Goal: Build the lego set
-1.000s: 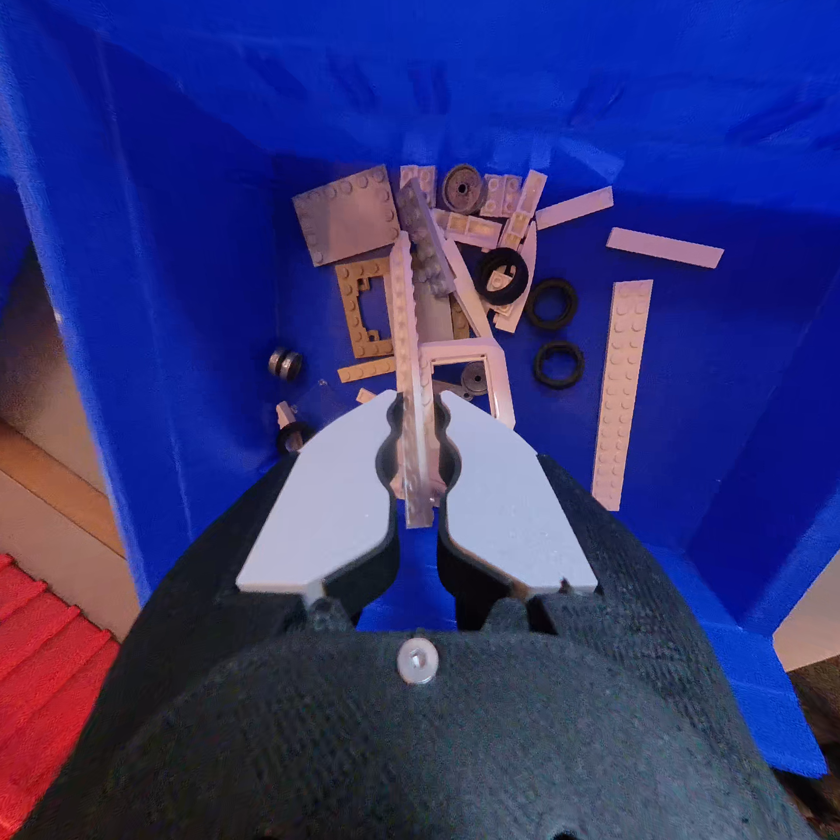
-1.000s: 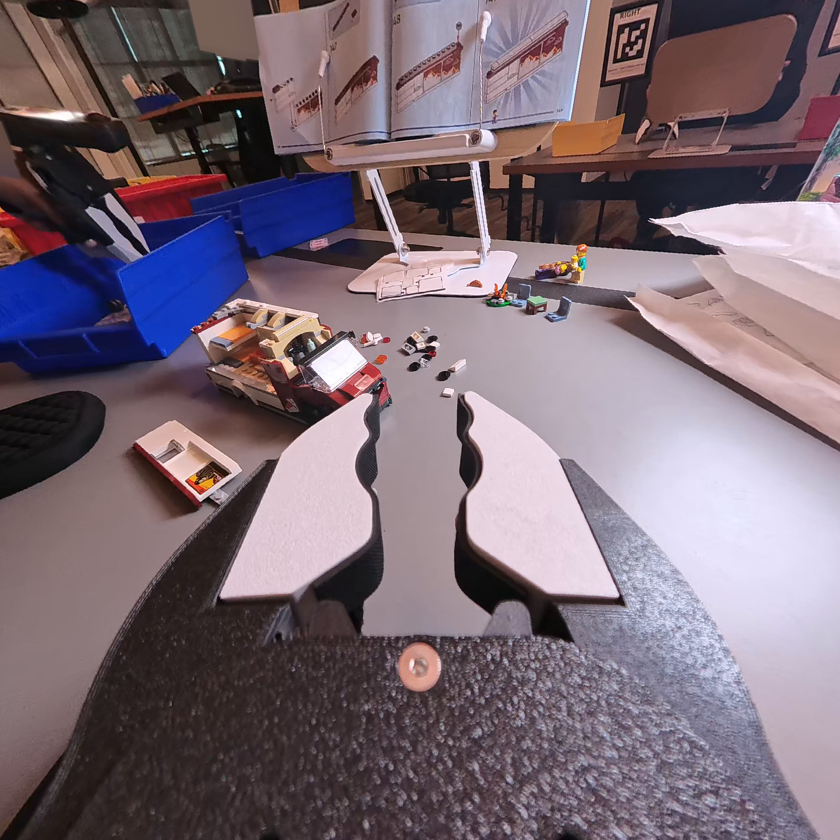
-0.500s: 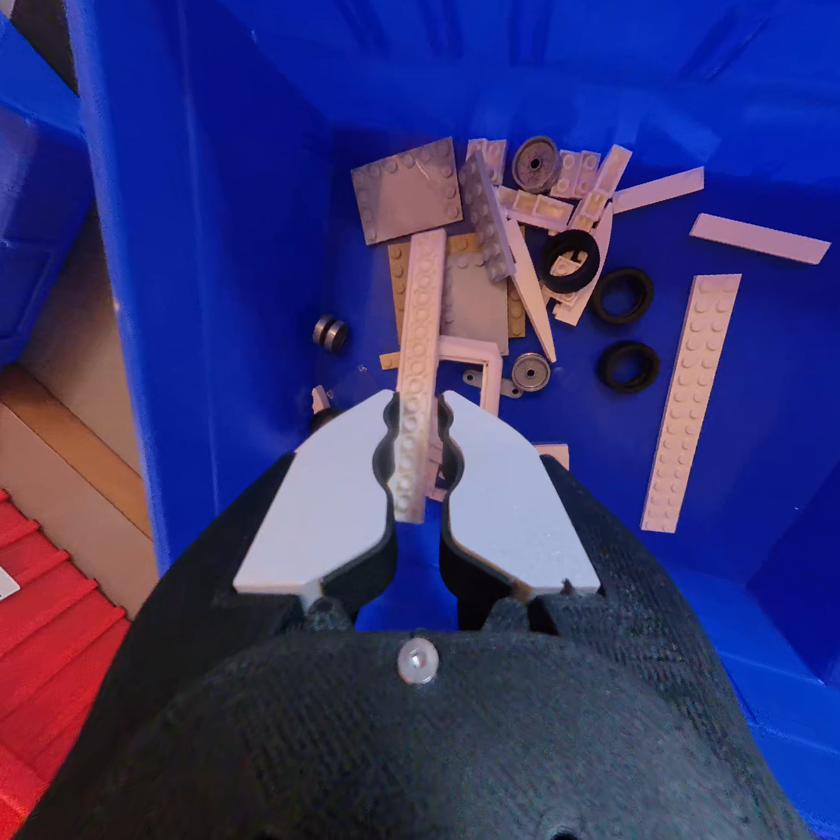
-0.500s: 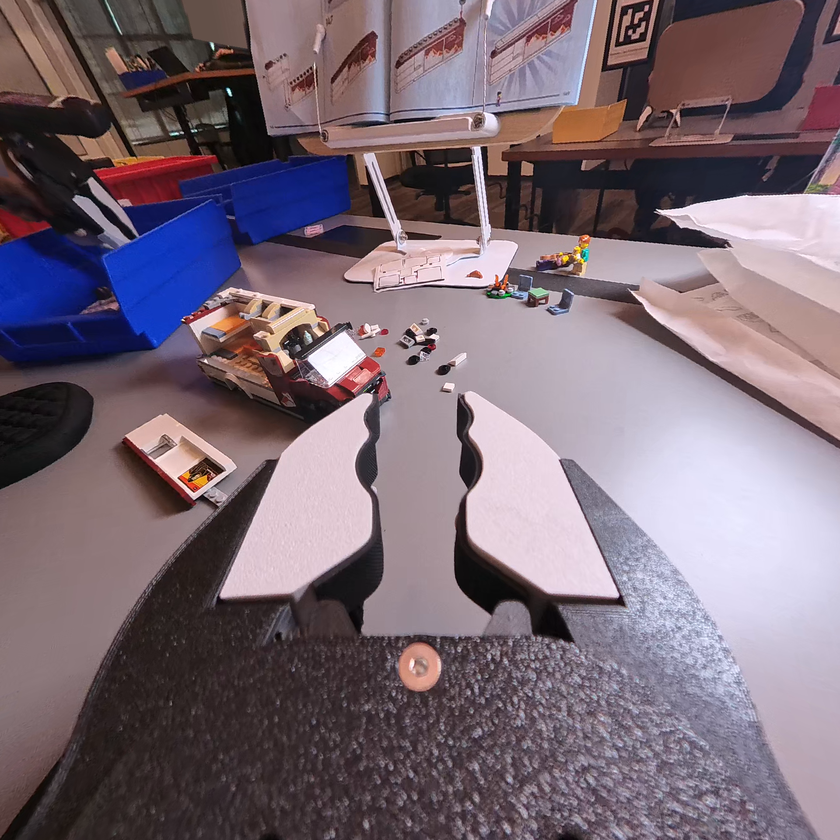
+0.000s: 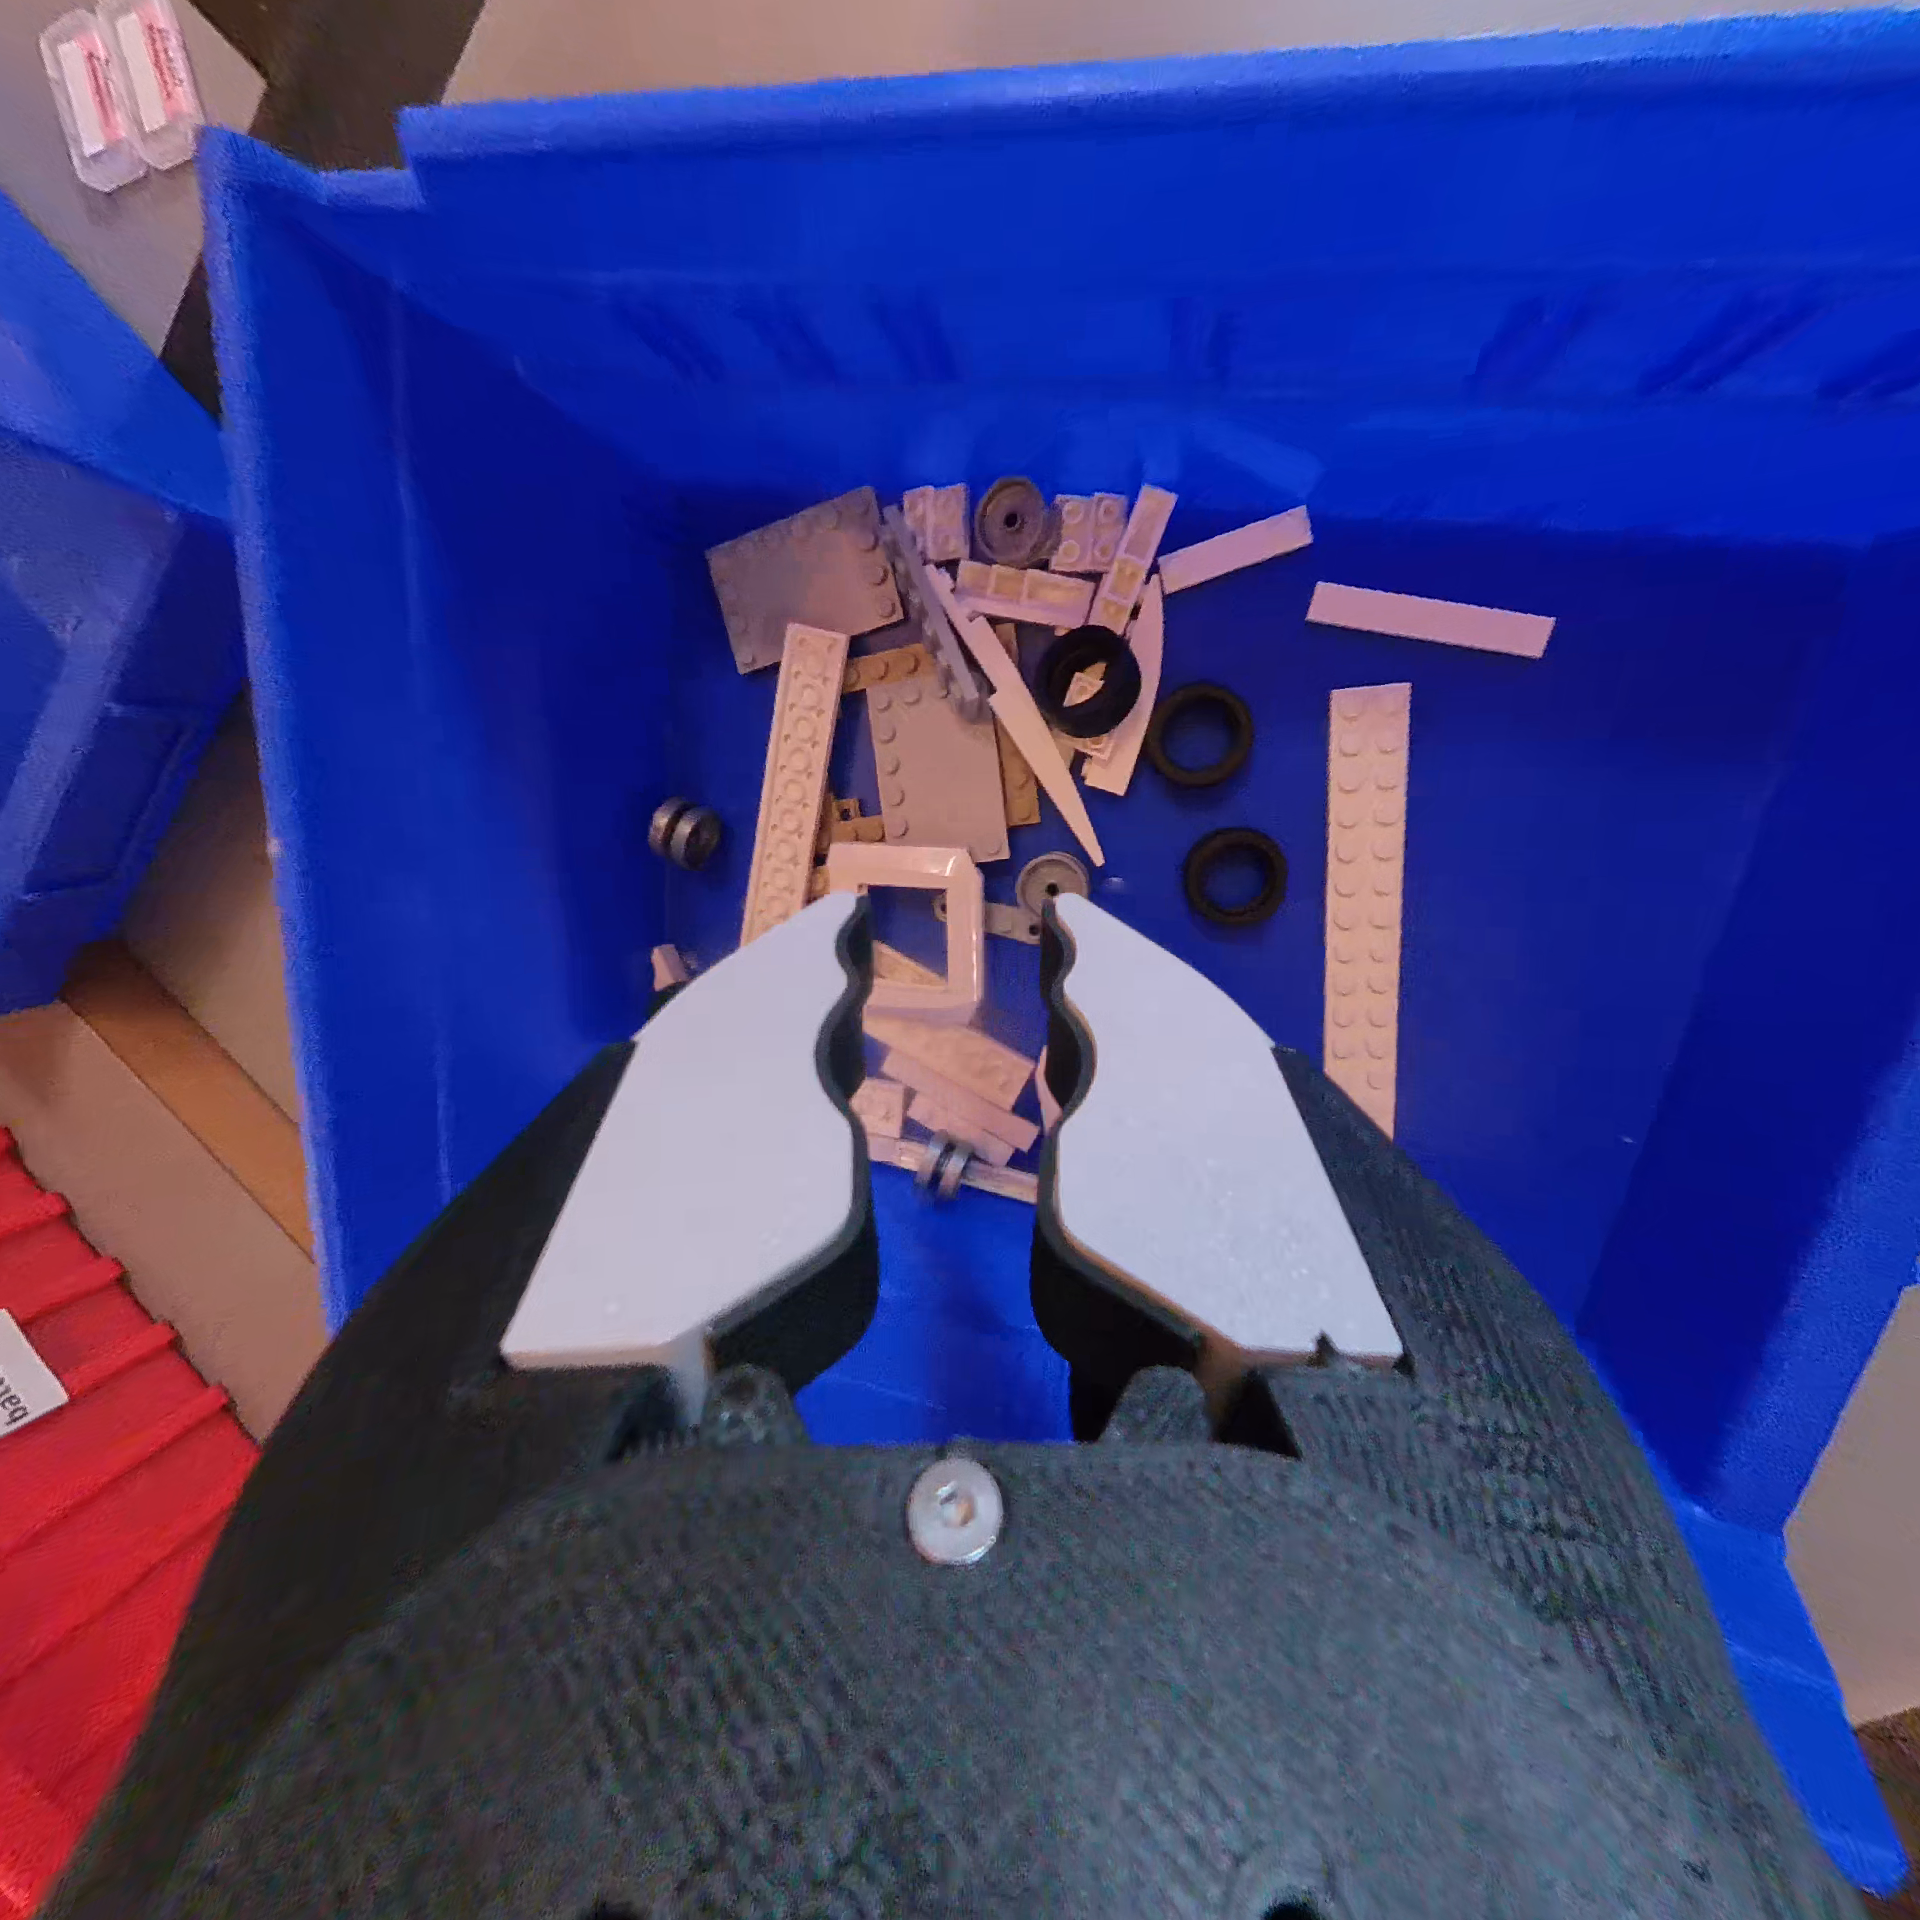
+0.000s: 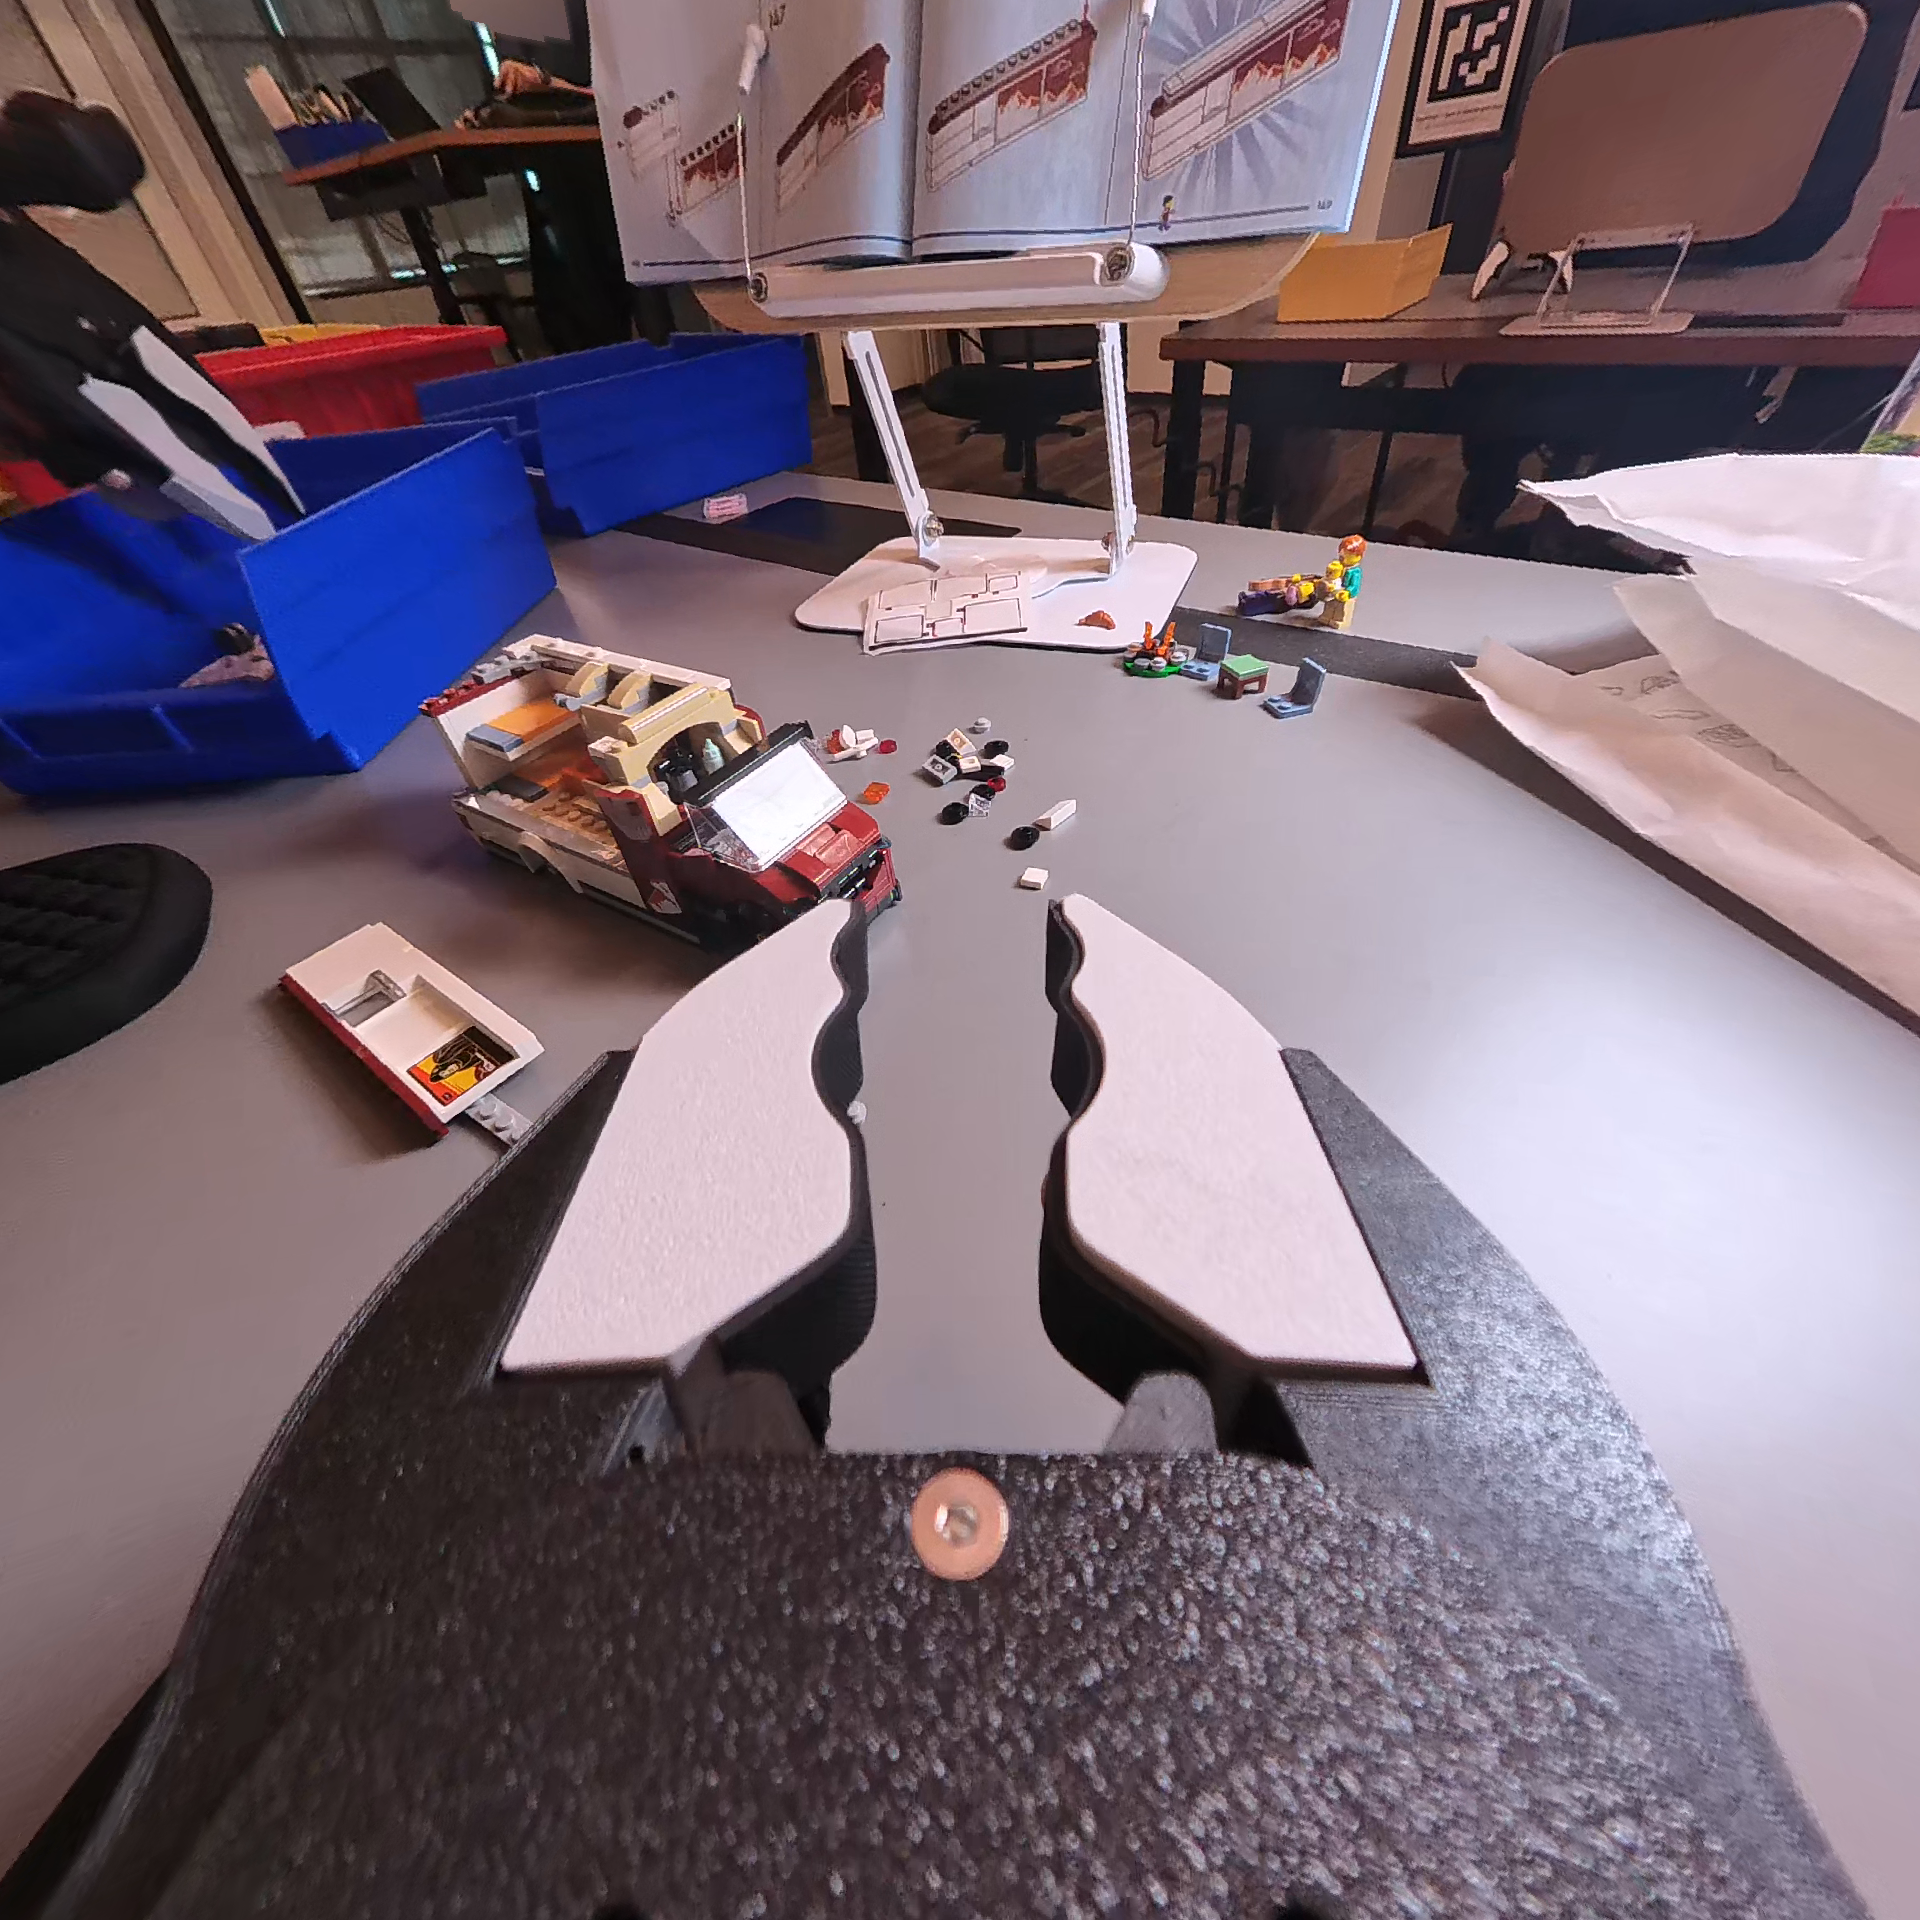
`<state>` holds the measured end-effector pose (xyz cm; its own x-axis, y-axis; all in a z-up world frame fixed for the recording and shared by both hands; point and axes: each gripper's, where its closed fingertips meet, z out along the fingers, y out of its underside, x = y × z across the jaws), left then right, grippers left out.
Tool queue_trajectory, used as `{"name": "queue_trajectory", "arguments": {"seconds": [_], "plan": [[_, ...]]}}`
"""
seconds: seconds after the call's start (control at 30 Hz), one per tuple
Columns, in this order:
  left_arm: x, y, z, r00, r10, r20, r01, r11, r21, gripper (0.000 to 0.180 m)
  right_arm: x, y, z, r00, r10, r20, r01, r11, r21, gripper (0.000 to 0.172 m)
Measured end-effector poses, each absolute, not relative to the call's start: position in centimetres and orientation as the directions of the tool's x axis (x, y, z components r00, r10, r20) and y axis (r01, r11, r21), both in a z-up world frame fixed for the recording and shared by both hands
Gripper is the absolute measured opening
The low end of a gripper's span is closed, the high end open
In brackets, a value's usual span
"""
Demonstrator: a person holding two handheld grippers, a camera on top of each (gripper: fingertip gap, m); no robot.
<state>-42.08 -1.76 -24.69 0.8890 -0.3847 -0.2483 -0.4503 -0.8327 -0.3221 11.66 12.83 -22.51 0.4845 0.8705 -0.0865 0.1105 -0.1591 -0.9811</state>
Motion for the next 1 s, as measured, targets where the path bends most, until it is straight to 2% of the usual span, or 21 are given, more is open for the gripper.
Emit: {"name": "queue_trajectory", "arguments": {"seconds": [0.43,0.73,0.87,1.0], "plan": [[-36.2,-3.6,-25.6,0.841,-0.504,-0.194,-0.540,-0.783,-0.309,0.032,11.2,11.9,-22.6,0.442,0.895,-0.068,0.134,-0.141,-0.981,0.032],[-33.0,-6.7,-26.5,0.829,-0.540,-0.144,-0.555,-0.765,-0.327,0.033,9.2,9.3,-23.9,0.311,0.946,0.088,0.292,-0.007,-0.956,0.032],[-30.9,-8.7,-27.3,0.796,-0.596,-0.108,-0.598,-0.746,-0.293,0.036,7.0,5.5,-26.6,0.046,0.984,0.172,0.495,0.127,-0.859,0.032],[-30.0,-8.6,-26.6,0.783,-0.603,-0.154,-0.617,-0.721,-0.315,0.034,5.5,3.6,-30.6,-0.163,0.976,0.142,0.705,0.216,-0.675,0.032]]}}
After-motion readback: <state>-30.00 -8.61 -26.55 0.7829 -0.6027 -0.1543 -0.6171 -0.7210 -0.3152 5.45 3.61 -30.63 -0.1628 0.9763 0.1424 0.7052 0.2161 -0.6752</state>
